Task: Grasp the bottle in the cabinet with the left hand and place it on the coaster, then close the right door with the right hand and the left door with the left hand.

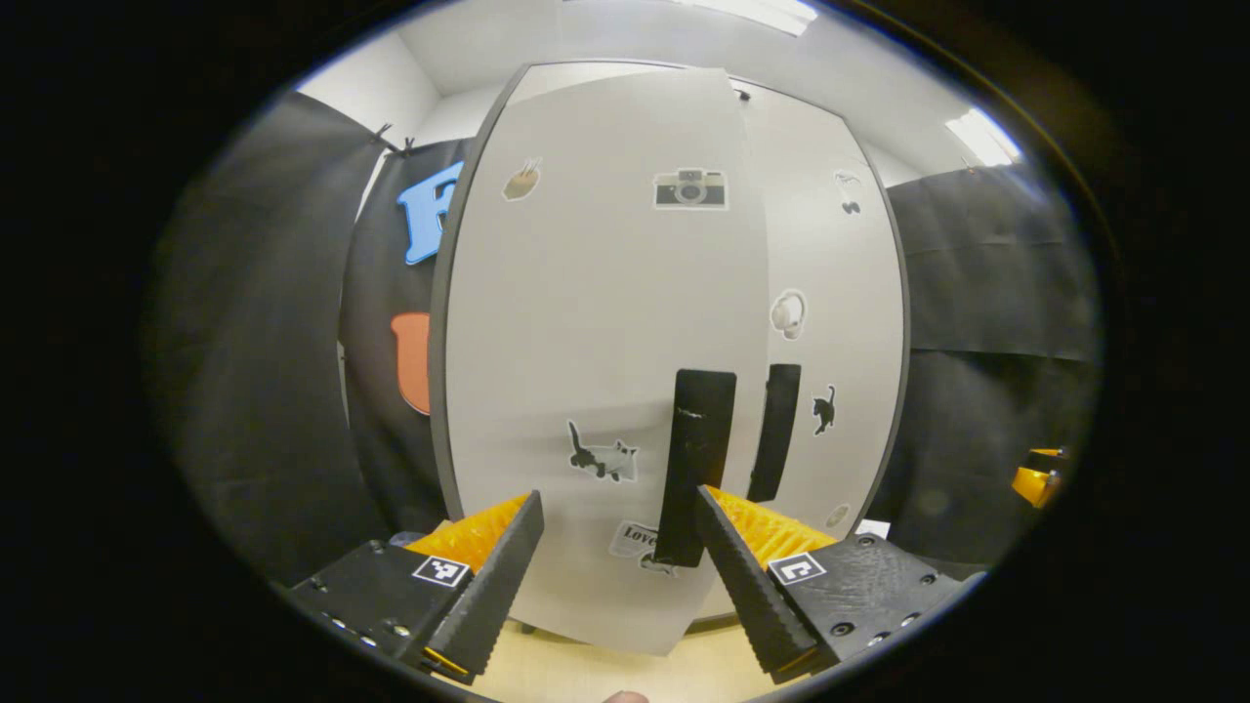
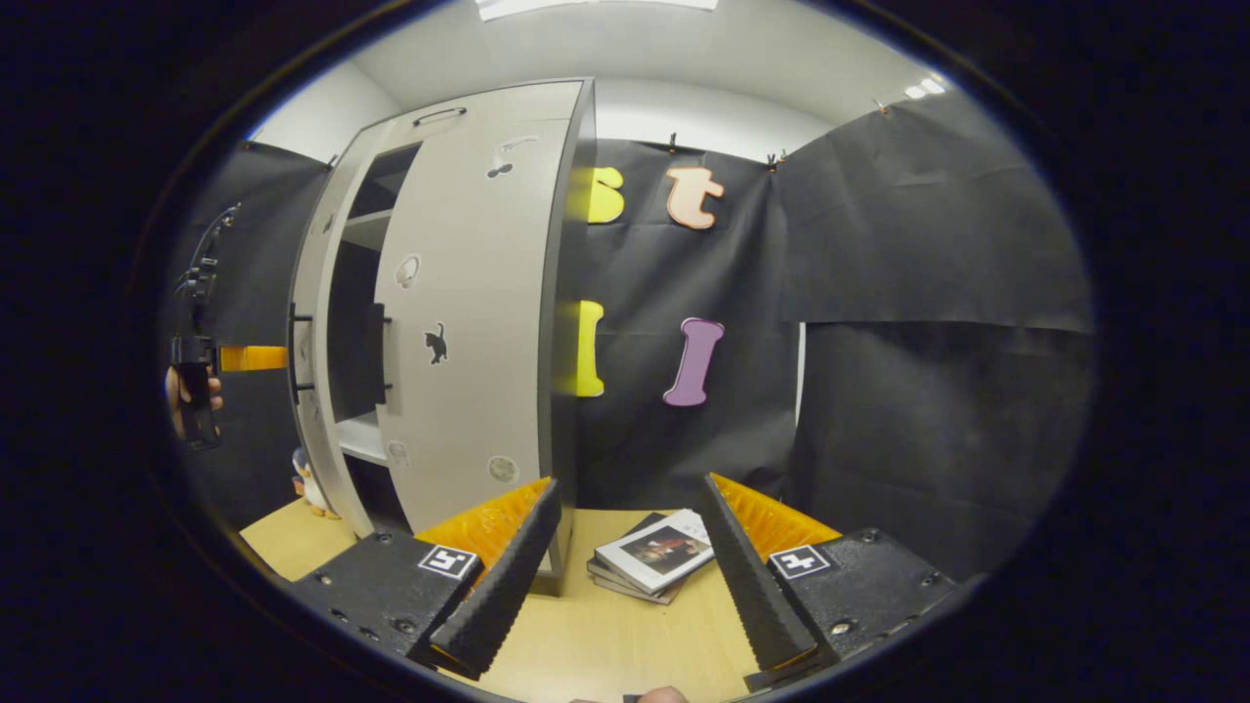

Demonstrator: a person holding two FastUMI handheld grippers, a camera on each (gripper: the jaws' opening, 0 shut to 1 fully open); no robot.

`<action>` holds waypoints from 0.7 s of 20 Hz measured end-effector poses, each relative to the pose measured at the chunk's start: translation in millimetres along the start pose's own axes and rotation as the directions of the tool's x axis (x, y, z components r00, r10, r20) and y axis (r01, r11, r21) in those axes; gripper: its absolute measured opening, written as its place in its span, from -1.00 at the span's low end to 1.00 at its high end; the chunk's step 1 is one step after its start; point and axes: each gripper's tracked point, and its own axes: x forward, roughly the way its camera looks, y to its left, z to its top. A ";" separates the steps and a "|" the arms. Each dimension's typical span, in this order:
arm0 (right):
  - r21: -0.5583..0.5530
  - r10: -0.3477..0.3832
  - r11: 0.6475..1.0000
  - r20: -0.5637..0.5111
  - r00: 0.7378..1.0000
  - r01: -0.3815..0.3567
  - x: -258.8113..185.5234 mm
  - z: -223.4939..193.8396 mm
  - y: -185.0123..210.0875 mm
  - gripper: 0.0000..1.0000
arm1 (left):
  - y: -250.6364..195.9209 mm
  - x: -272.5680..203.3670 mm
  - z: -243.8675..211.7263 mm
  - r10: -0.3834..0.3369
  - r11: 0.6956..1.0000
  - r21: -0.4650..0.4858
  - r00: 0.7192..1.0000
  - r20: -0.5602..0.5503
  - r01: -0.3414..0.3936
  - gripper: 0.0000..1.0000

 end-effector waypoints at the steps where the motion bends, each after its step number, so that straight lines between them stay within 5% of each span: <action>1: 0.001 -0.005 1.000 -0.001 1.000 0.005 -1.1 -0.7 -3.6 0.88 | -0.6 7.2 -3.8 0.004 1.000 0.000 1.000 -0.002 -0.004 0.96; 14: 0.017 -0.057 0.998 -0.017 0.998 0.057 -3.6 -9.0 -36.0 0.88 | -7.3 42.3 -1.0 0.051 0.999 -0.018 0.999 -0.014 -0.051 0.92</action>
